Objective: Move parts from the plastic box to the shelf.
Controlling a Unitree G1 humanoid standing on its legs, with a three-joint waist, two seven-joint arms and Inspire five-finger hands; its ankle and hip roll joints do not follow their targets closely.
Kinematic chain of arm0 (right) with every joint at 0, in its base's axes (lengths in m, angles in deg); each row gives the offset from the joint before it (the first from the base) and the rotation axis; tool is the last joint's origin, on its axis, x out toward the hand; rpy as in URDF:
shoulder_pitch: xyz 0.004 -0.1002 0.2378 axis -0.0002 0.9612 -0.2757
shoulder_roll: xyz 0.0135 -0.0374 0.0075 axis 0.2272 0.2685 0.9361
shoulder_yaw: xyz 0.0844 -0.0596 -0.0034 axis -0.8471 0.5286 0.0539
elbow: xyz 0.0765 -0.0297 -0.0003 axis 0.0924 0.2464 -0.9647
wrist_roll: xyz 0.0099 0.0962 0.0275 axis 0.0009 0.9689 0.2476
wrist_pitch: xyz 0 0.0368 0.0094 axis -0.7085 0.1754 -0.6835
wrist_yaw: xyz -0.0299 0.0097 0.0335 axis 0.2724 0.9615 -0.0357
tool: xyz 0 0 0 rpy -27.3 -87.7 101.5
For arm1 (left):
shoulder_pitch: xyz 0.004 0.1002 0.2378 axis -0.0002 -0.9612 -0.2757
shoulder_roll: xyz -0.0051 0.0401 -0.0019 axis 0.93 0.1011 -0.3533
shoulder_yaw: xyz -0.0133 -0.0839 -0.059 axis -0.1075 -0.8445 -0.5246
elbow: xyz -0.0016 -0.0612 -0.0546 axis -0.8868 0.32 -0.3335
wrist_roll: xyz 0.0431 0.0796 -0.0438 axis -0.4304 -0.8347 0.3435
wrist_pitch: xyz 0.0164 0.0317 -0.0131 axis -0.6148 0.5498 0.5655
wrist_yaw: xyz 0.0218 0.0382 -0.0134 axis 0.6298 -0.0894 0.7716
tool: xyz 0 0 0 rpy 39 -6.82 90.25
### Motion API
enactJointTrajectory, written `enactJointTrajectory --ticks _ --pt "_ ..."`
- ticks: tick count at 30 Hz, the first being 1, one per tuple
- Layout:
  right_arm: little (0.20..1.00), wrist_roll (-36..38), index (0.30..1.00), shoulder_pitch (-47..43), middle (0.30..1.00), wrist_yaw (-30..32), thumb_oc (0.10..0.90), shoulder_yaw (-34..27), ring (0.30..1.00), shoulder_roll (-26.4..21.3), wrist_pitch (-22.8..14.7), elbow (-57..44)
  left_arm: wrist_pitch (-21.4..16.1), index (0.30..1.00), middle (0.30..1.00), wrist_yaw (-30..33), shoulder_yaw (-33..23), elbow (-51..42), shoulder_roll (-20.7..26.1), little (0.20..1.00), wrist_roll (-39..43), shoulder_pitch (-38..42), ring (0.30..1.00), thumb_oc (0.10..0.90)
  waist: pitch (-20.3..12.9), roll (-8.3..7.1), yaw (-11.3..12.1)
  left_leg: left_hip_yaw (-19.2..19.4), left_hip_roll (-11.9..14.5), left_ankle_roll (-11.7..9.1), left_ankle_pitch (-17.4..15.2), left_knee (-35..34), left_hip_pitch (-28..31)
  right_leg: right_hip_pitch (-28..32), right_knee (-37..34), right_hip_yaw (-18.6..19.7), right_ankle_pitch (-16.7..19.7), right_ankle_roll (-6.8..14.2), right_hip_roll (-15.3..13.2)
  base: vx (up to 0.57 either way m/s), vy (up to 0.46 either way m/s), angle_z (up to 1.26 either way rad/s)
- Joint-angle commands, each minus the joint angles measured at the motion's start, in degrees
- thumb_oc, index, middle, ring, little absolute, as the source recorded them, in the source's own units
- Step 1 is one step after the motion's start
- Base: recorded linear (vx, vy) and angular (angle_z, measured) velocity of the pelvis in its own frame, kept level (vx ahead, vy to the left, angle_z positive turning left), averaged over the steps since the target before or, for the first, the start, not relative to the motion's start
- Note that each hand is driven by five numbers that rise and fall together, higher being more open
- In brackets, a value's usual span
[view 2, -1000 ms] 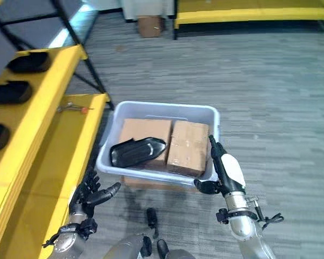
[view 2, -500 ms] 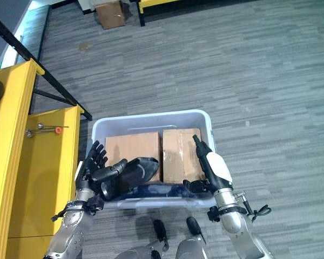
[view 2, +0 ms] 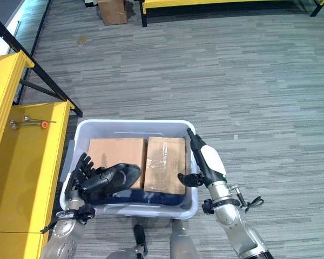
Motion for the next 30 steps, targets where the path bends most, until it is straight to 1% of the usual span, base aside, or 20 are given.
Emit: enactJointTrajectory --ticks 1,6,11,15,18,20,22,23,24,26,30 --pt "1.0 -0.05 1.0 -0.68 1.0 2.07 0.9 -2.22 1.0 -1.19 -4.99 -6.46 -4.25 1.0 1.0 -0.92 -2.5 -5.43 1.7 1.0 -0.68 0.91 1.0 0.9 -5.39 0.96 -0.82 2.33 -1.38 -0.3 2.28 0.99 -3.35 3.84 5.34 0.13 -12.15 2.47 -1.73 0.0 -0.068 0.17" --pt "1.0 -0.26 1.0 0.48 1.0 2.66 0.9 -2.94 1.0 -1.57 -5.22 -6.67 -3.95 1.0 1.0 -1.2 -2.48 -5.3 1.58 1.0 -0.55 0.62 1.0 0.9 -5.6 1.15 -0.85 1.34 -0.52 -1.2 3.44 0.33 -2.52 5.66 5.38 -1.44 -13.29 1.21 -0.95 -0.01 -0.098 0.14" --pt "1.0 -0.54 1.0 1.11 1.0 2.74 0.9 -3.27 1.0 -1.69 -5.21 -6.79 -3.73 1.0 1.0 -1.13 -2.39 -5.01 1.24 1.0 -0.69 0.41 1.0 0.9 -5.53 1.23 -0.93 0.94 -0.26 -1.52 3.7 0.31 -2.3 6.22 5.19 -2.22 -13.52 0.95 -0.79 -0.01 -0.044 0.1" --pt "1.0 -1.06 1.0 0.66 1.0 2.81 0.9 -2.64 1.0 -2.0 -5.13 -6.7 -3.86 1.0 1.0 -0.59 -2.6 -5.22 1.2 1.0 -0.86 0.31 1.0 0.9 -5.3 1.1 -0.58 0.6 -0.13 -1.61 3.7 0.24 -2.32 6.43 5.08 -2.91 -13.66 0.89 -0.79 0.0 -0.023 0.03" --pt "1.0 -2.57 1.0 -0.93 1.0 2.85 0.9 -2.28 1.0 -3.64 -5.16 -7.06 -4.08 1.0 1.0 -0.1 -3.02 -5.66 1.13 1.0 -0.94 0.16 1.0 0.9 -4.88 0.9 -0.07 0.15 -0.09 -1.65 3.79 0.26 -2.77 6.04 5.49 -3.49 -13.92 0.78 -0.8 -0.01 -0.019 0.12" --pt "1.0 -3.52 1.0 -2.97 1.0 3.02 0.9 -2.41 1.0 -5.55 -4.8 -6.83 -4.09 1.0 1.0 0.08 -3.18 -5.68 1.1 1.0 -0.76 0.2 1.0 0.9 -4.11 0.58 0.64 -0.44 -0.07 -1.7 4.05 0.35 -3.43 5.54 6.03 -4.21 -14.08 0.72 -0.9 -0.02 -0.024 0.13" --pt "1.0 -4.79 1.0 -5.97 1.0 3.08 0.9 -2.13 1.0 -8.21 -4.22 -6.24 -4.29 1.0 1.0 0.12 -3.39 -5.92 1.16 1.0 -0.3 0.19 1.0 0.9 -2.9 0.19 1.88 -1.34 -0.16 -1.73 4.45 0.58 -4.72 4.24 7.08 -5.15 -14.21 0.64 -1.08 -0.05 -0.027 0.17" --pt "1.0 -4.83 1.0 -6.63 1.0 2.92 0.9 -1.9 1.0 -8.67 -4.09 -5.95 -4.34 1.0 1.0 0.15 -3.41 -5.93 1.11 1.0 -0.21 0.17 1.0 0.9 -2.66 0.13 2.13 -1.56 -0.2 -1.73 4.58 0.57 -5.03 3.91 7.42 -5.43 -14.31 0.62 -1.1 -0.05 -0.027 0.28" --pt "1.0 -4.87 1.0 -8.42 1.0 2.53 0.9 -0.93 1.0 -9.72 -3.79 -5.33 -4.52 1.0 1.0 0.17 -3.55 -6.2 1.11 1.0 0.22 0.07 1.0 0.9 -2.06 0.06 2.87 -2.1 -0.27 -1.74 4.88 0.45 -5.62 3.29 7.86 -5.97 -14.39 0.58 -1.2 -0.04 -0.028 0.28" --pt "1.0 -4.72 1.0 -10.28 1.0 2.0 0.9 0.07 1.0 -10.51 -3.23 -4.29 -4.65 1.0 1.0 0.57 -3.75 -6.16 1.29 1.0 0.58 0.18 1.0 0.9 -1.24 -0.07 3.84 -2.89 -0.43 -1.77 5.21 0.33 -6.39 2.54 8.37 -6.81 -14.48 0.55 -1.31 -0.03 -0.026 0.27" --pt "1.0 -3.67 1.0 -12.12 1.0 1.8 0.9 1.38 1.0 -10.01 -2.53 -2.53 -4.76 1.0 1.0 1.22 -3.86 -5.88 1.32 1.0 0.81 0.7 1.0 0.9 -0.26 -0.08 4.52 -3.65 -0.56 -1.78 5.62 0.25 -7.42 1.55 9.0 -7.59 -14.63 0.48 -1.46 -0.01 -0.005 0.16"
